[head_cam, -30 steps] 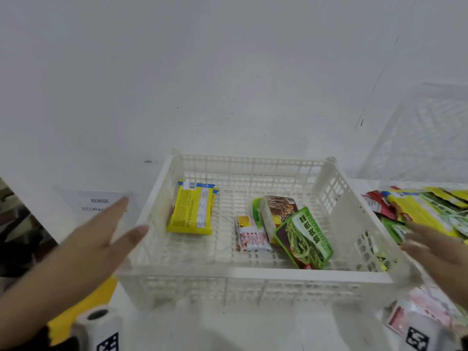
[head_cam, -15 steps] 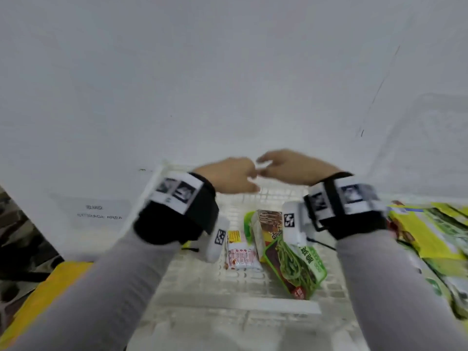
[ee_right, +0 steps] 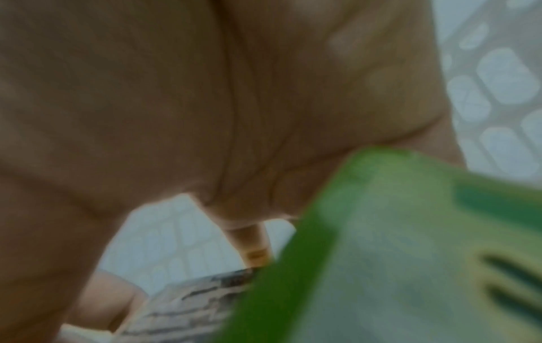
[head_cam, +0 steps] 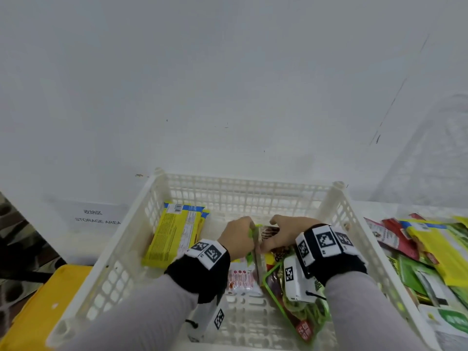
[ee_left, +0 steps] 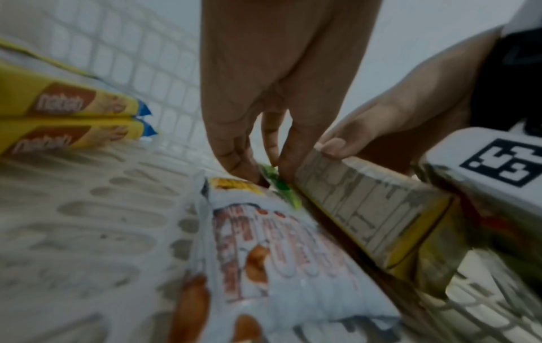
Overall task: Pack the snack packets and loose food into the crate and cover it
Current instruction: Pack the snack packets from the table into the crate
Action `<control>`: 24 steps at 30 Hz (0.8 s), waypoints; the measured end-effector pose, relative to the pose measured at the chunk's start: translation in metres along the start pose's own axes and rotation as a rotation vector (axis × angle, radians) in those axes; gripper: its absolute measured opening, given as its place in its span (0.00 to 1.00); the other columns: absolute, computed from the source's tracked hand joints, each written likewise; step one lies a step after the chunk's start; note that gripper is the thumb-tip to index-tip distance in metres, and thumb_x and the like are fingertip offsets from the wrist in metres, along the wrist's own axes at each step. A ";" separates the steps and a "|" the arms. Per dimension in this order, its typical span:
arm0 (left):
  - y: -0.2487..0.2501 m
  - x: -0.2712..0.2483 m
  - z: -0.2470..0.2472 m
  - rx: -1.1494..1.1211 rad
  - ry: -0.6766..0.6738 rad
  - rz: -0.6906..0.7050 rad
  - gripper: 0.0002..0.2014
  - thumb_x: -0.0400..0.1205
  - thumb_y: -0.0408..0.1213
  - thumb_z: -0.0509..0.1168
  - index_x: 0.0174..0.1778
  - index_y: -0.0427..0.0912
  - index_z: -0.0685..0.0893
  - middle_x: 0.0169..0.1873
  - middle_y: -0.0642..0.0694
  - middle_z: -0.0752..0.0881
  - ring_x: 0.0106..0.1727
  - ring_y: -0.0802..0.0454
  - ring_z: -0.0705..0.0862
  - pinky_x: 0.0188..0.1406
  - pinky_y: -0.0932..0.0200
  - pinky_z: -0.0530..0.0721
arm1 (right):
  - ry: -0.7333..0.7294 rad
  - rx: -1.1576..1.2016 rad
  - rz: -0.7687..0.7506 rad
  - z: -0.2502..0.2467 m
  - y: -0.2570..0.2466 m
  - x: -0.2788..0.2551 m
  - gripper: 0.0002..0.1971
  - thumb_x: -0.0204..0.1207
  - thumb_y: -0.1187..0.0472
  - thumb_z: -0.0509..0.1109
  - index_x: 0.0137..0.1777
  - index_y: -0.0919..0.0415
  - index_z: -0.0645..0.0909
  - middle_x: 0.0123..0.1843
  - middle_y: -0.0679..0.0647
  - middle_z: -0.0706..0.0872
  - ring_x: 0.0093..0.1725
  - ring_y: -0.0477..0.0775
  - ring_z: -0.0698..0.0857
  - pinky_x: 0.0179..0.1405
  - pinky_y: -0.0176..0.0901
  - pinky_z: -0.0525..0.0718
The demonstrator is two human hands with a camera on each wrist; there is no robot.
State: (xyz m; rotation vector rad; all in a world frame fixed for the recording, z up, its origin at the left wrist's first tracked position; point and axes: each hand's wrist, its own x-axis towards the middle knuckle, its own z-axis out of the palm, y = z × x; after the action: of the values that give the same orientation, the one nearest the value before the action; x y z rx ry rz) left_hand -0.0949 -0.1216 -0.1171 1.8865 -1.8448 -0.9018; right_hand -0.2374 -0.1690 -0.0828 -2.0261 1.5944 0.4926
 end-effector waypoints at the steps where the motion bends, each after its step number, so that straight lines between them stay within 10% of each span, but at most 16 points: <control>1: -0.002 0.001 0.000 -0.082 0.035 -0.023 0.13 0.76 0.27 0.67 0.55 0.39 0.79 0.48 0.40 0.81 0.45 0.45 0.82 0.32 0.60 0.75 | -0.011 0.003 -0.002 -0.001 0.000 0.000 0.45 0.56 0.32 0.73 0.72 0.52 0.68 0.68 0.53 0.78 0.58 0.53 0.77 0.44 0.43 0.73; 7: 0.000 0.002 -0.031 -0.408 0.174 -0.085 0.15 0.73 0.17 0.59 0.42 0.43 0.79 0.32 0.46 0.75 0.32 0.49 0.76 0.36 0.55 0.79 | 0.153 0.314 0.007 -0.015 0.012 -0.001 0.27 0.66 0.38 0.71 0.57 0.56 0.74 0.50 0.50 0.81 0.45 0.50 0.81 0.42 0.40 0.77; 10: -0.003 -0.001 -0.056 -0.311 0.255 -0.019 0.17 0.71 0.16 0.55 0.42 0.41 0.81 0.31 0.47 0.74 0.29 0.52 0.73 0.24 0.72 0.73 | 0.272 0.551 0.014 -0.019 0.015 0.001 0.26 0.65 0.39 0.73 0.52 0.59 0.77 0.42 0.50 0.85 0.39 0.48 0.84 0.34 0.40 0.80; 13: -0.012 -0.003 -0.069 -0.188 0.299 -0.041 0.18 0.71 0.17 0.53 0.46 0.38 0.83 0.32 0.49 0.71 0.28 0.55 0.71 0.15 0.74 0.67 | 0.291 0.823 0.024 -0.016 0.007 0.005 0.24 0.64 0.39 0.76 0.46 0.60 0.80 0.44 0.58 0.89 0.43 0.56 0.88 0.48 0.53 0.88; 19: -0.023 -0.009 -0.070 0.271 0.286 -0.063 0.15 0.76 0.20 0.57 0.57 0.34 0.78 0.57 0.35 0.76 0.57 0.38 0.77 0.48 0.52 0.77 | 0.241 1.048 0.141 -0.003 -0.013 0.006 0.44 0.55 0.31 0.77 0.62 0.66 0.76 0.53 0.63 0.88 0.48 0.63 0.89 0.43 0.62 0.89; 24: -0.018 -0.014 -0.064 0.556 0.086 0.042 0.19 0.76 0.32 0.66 0.63 0.37 0.76 0.63 0.38 0.68 0.67 0.40 0.69 0.60 0.48 0.78 | 0.282 0.875 0.134 0.004 -0.011 0.004 0.27 0.73 0.42 0.70 0.49 0.71 0.80 0.50 0.68 0.89 0.43 0.66 0.88 0.51 0.63 0.87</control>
State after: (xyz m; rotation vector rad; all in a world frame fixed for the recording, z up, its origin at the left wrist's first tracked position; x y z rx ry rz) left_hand -0.0386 -0.1180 -0.0787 2.1331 -2.2309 -0.2951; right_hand -0.2252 -0.1680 -0.0867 -1.3500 1.6913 -0.4215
